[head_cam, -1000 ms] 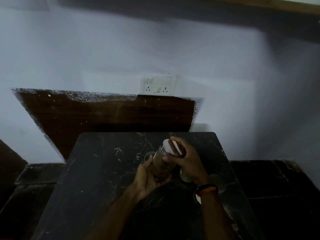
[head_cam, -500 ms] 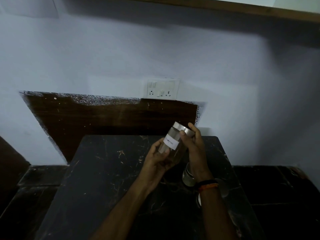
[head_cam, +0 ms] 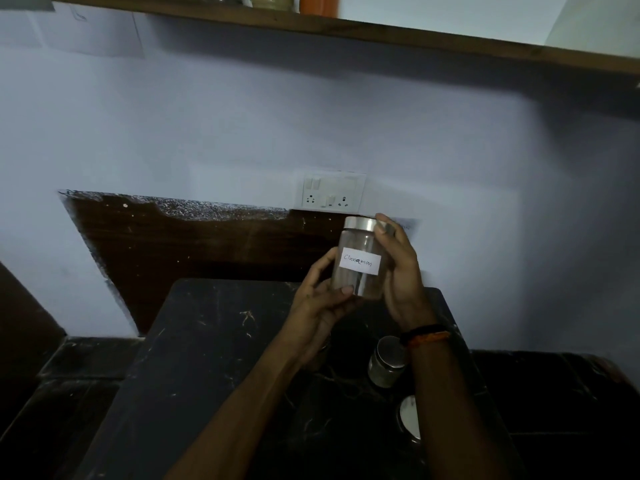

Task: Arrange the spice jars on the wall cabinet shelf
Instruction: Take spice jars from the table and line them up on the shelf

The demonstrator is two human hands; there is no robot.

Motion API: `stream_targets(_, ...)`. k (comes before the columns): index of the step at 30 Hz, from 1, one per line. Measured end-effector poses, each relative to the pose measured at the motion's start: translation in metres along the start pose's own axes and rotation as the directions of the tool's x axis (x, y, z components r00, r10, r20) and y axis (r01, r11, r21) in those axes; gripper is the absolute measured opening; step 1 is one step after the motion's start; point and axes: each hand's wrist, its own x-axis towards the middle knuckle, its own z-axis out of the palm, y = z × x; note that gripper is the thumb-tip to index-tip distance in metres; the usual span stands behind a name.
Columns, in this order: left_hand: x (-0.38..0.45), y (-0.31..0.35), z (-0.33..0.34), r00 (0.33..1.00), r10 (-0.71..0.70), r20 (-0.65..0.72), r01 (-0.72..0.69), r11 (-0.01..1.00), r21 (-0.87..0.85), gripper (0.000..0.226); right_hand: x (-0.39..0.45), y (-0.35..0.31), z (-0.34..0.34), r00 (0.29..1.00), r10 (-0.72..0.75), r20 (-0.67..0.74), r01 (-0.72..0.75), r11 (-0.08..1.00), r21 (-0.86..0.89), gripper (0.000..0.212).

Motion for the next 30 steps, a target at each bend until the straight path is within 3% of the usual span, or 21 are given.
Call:
stream_targets(2, 0.004, 0.007, 0.003, 1.0, 0.018, -0.001, -0.018, 0.999, 0.036, 0.075, 0.004, -0.009, 0.004, 0.999, -0.009, 0.03, 0.008, 1.0, 0.028, 0.046)
stream_targets(4, 0.009, 0.016, 0.007, 0.999, 0.039, -0.006, -0.038, 0.996, 0.075, 0.077, 0.007, -0.02, 0.008, 0.999, -0.014, 0.038, 0.014, 1.0, 0.012, 0.053)
stream_targets(13, 0.045, 0.078, 0.035, 0.987, 0.15, 0.061, -0.16, 0.961, 0.226, 0.075, 0.028, -0.101, 0.037, 0.982, -0.148, 0.117, 0.17, 0.965, -0.2, 0.069)
stream_targets(19, 0.068, 0.12, 0.065, 0.973, 0.215, 0.083, -0.231, 0.92, 0.318, 0.074, 0.044, -0.149, 0.049, 0.962, -0.24, 0.13, 0.258, 0.955, -0.149, 0.07)
stream_targets(24, 0.089, 0.156, 0.089, 0.949, 0.269, 0.163, -0.31, 0.887, 0.341, 0.073, 0.059, -0.192, 0.06, 0.94, -0.305, 0.155, 0.325, 0.938, -0.124, 0.059)
stream_targets(30, 0.111, 0.203, 0.119, 0.918, 0.307, 0.251, -0.384, 0.845, 0.373, 0.075, 0.074, -0.25, 0.067, 0.906, -0.378, 0.19, 0.414, 0.885, -0.213, 0.049)
